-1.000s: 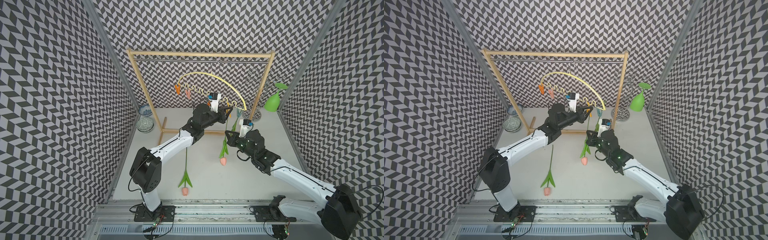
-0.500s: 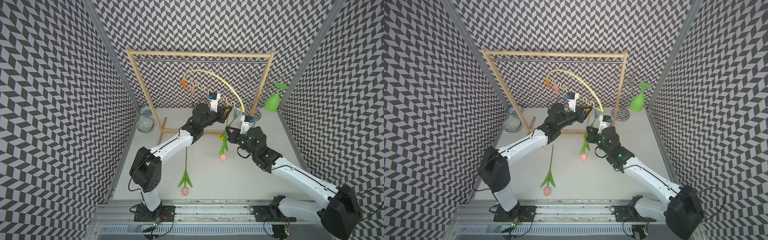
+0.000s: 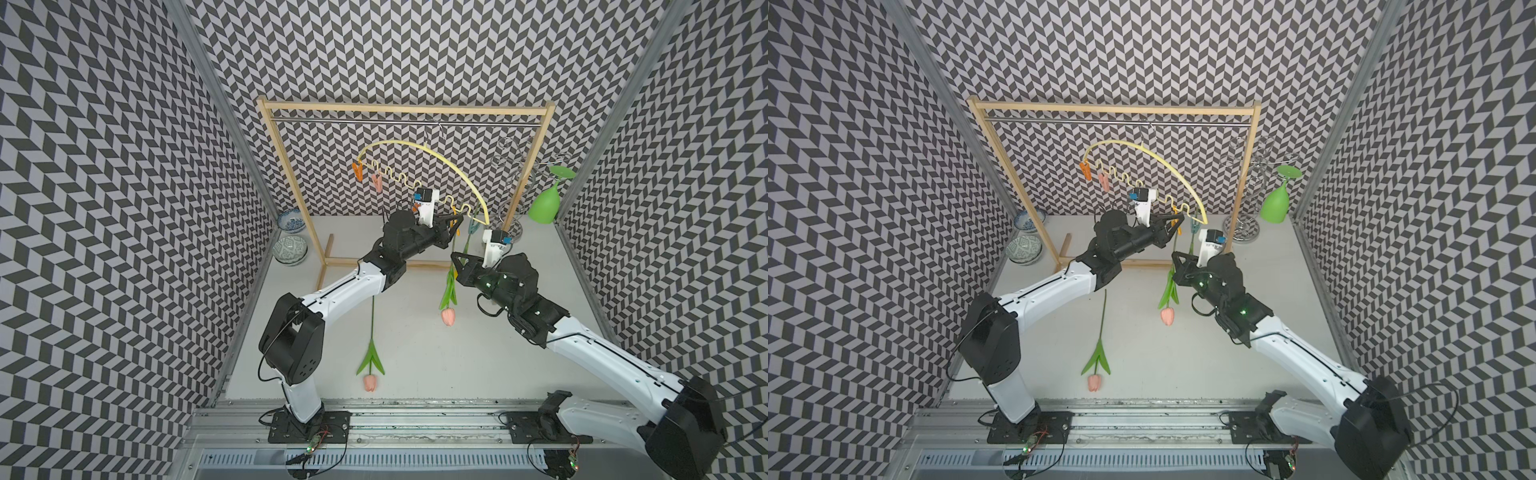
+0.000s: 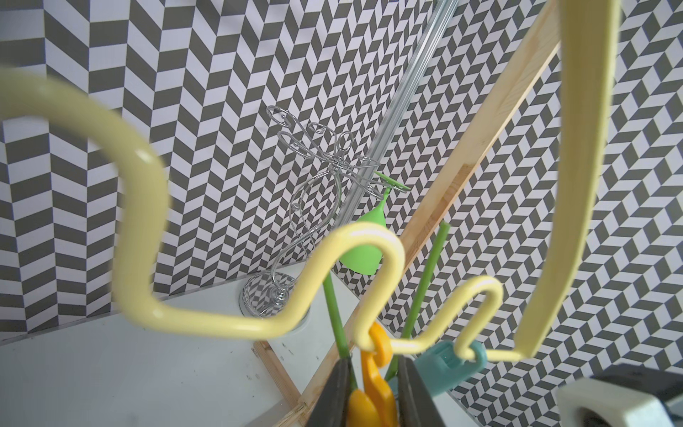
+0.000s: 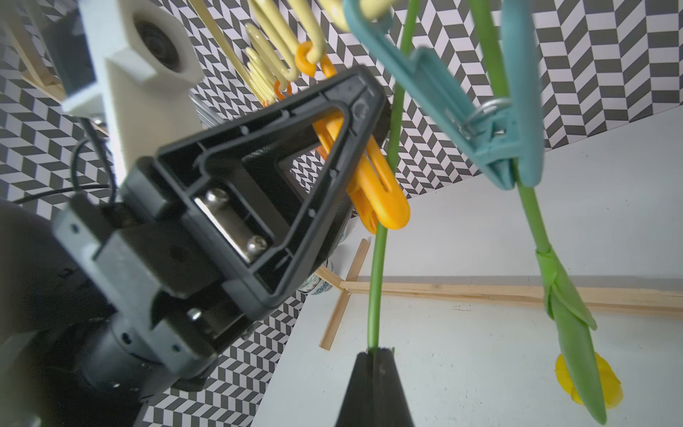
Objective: Dry the flowers on a clothes hanger
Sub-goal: Clamp the flower onto the hanger.
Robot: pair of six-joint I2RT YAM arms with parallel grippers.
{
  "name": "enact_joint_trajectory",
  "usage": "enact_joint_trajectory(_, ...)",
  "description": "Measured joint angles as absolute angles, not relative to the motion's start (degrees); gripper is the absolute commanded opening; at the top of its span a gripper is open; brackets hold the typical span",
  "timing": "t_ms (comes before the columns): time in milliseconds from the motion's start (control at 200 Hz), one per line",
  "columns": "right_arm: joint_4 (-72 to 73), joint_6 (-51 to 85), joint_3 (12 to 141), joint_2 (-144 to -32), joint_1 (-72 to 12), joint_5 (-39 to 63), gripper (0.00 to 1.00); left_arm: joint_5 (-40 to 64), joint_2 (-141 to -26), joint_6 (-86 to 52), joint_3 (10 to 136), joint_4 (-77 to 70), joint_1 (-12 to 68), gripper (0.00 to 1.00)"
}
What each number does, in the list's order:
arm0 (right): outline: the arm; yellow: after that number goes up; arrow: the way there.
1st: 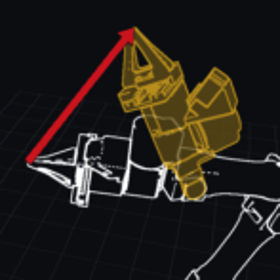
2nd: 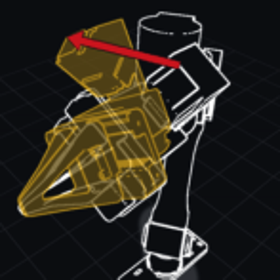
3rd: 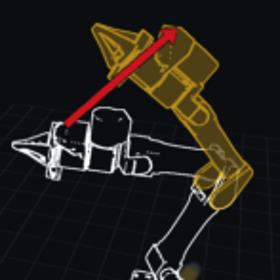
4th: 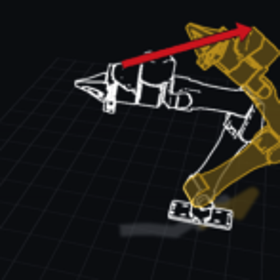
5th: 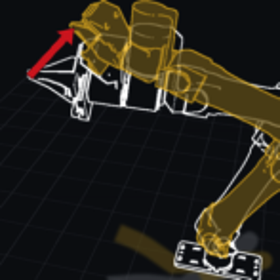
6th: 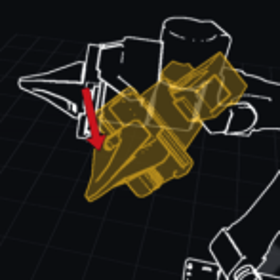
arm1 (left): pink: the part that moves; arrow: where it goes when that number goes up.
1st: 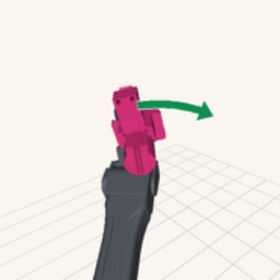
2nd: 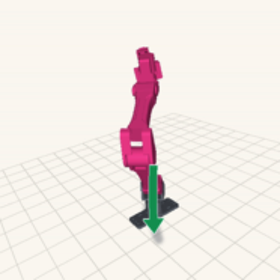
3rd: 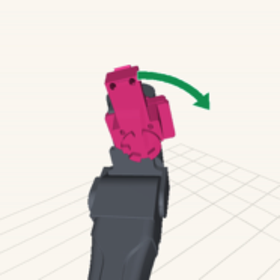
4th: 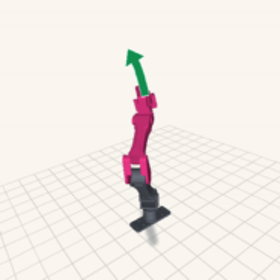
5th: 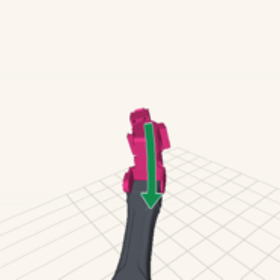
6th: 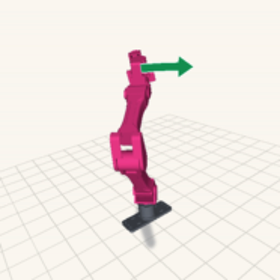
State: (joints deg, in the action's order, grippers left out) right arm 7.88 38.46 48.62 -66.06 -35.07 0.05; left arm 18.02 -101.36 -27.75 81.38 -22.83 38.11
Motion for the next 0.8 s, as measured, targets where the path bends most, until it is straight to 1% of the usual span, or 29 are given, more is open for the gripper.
enact_joint_trajectory(145, 8.16, 38.44, 48.62, -65.93, -35.07, 0.27, 0.0, 18.55, -101.36, -27.75, 81.38, -23.59, 38.11, 0.25)
enact_joint_trajectory(330, 8.21, 38.44, 48.62, -65.93, -35.05, 0.62, 0.0, 18.94, -101.36, -27.79, 81.38, -23.9, 38.11, 0.3)
enact_joint_trajectory(386, 8.25, 38.44, 48.62, -65.93, -35.05, 0.73, 0.0, 18.98, -101.36, -27.83, 81.38, -23.92, 38.11, 0.33)
enact_joint_trajectory(461, 8.43, 38.44, 48.62, -65.93, -35.05, 0.82, 0.0, 19.16, -101.38, -27.9, 81.36, -23.92, 38.11, 0.39)
enact_joint_trajectory(611, 9.06, 38.44, 48.62, -65.93, -35.05, 0.93, 0.0, 19.33, -101.56, -27.94, 81.28, -24.03, 38.0, 0.65)
enact_joint_trajectory(726, 9.19, 38.41, 48.62, -65.93, -35.03, 0.91, 0.0, 19.31, -101.69, -28.16, 81.14, -23.83, 37.95, 0.75)
enact_joint_trajectory(801, 9.21, 38.39, 48.62, -65.93, -34.96, 0.91, 0.0, 19.29, -101.69, -28.03, 81.12, -23.9, 37.89, 0.77)
